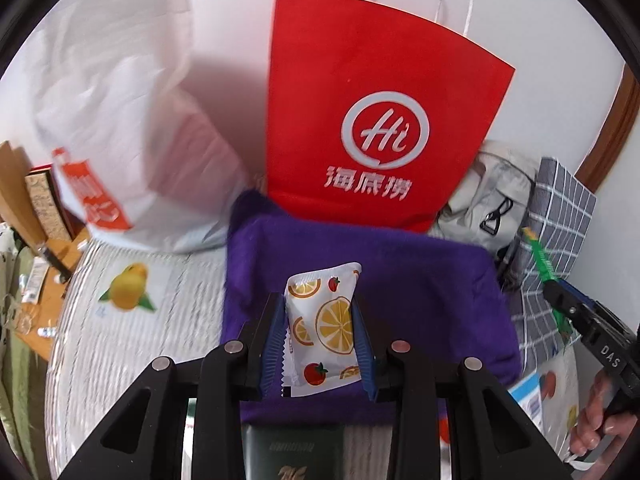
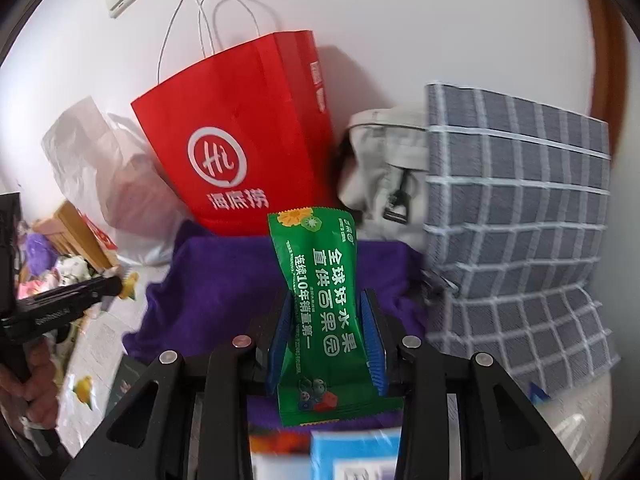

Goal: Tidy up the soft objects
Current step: 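Carry both packets onto the purple towel and open both tools, then withdraw both open tools from the towel back over the table items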

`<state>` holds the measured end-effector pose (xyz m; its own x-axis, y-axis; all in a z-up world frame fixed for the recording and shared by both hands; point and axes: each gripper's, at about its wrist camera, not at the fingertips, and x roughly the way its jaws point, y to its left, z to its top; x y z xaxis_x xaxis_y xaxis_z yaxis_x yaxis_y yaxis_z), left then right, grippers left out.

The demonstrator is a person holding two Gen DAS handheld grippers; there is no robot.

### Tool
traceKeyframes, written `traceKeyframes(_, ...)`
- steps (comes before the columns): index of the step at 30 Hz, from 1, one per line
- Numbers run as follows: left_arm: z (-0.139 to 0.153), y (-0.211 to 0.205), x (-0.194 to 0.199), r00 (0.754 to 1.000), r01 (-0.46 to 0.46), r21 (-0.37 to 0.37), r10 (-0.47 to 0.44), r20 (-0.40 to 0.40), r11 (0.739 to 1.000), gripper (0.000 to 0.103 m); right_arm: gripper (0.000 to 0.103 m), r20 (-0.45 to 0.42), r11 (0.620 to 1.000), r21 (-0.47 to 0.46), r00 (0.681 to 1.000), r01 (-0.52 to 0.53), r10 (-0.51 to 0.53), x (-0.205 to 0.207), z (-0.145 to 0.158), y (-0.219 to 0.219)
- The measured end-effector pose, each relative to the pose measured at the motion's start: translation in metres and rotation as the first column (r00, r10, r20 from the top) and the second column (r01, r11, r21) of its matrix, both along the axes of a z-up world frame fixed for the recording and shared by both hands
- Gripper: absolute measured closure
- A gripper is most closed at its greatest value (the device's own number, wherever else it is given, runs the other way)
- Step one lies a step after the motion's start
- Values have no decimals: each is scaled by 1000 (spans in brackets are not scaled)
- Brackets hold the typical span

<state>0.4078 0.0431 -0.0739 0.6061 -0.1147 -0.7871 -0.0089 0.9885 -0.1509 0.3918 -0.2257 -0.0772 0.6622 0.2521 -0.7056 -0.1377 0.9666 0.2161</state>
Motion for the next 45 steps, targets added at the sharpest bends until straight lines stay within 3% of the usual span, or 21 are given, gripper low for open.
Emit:
traceKeyframes(6, -28, -12, 37, 1000, 0, 25, 1, -31, 1000, 71, 67, 1, 999, -36, 1000, 13, -13, 34, -13, 9)
traceKeyframes(11, -50, -14, 56, 998, -9, 84, 14, -62, 996, 71, 67, -66, 998, -58, 998, -3, -1, 53, -44, 9)
traceKeyframes(24, -78, 2, 74, 992, 1, 6, -1, -125, 1000, 71, 67, -226, 992, -110, 974, -62, 36, 74, -102, 18)
traceKeyframes(30, -83, 13, 74, 991, -17, -39, 12, -136, 999, 69, 67, -272, 997, -68, 962, -41, 21, 81, -114, 11)
traceKeyframes(33, -84, 14, 75, 991, 0, -61, -8, -133, 998, 68, 63, -279, 998, -57, 960, -35, 18, 81, -115, 6)
traceKeyframes(35, -83, 12, 74, 992, 3, -60, -11, -128, 998, 67, 54, -270, 998, -48, 963, -39, 24, 82, -113, 6)
traceKeyframes(37, -85, 7, 80, 991, 5, -49, -12, -131, 999, 61, 33, -254, 998, -37, 967, -45, 34, 80, -108, 5)
traceKeyframes(39, -86, 1, 82, 990, 11, -42, -17, -139, 999, 53, 27, -224, 998, -27, 973, -57, 50, 75, -99, 3)
traceKeyframes(45, -77, -4, 82, 990, 24, -55, -31, -136, 998, 44, 26, -191, 998, -45, 981, -44, 34, 68, -85, 1)
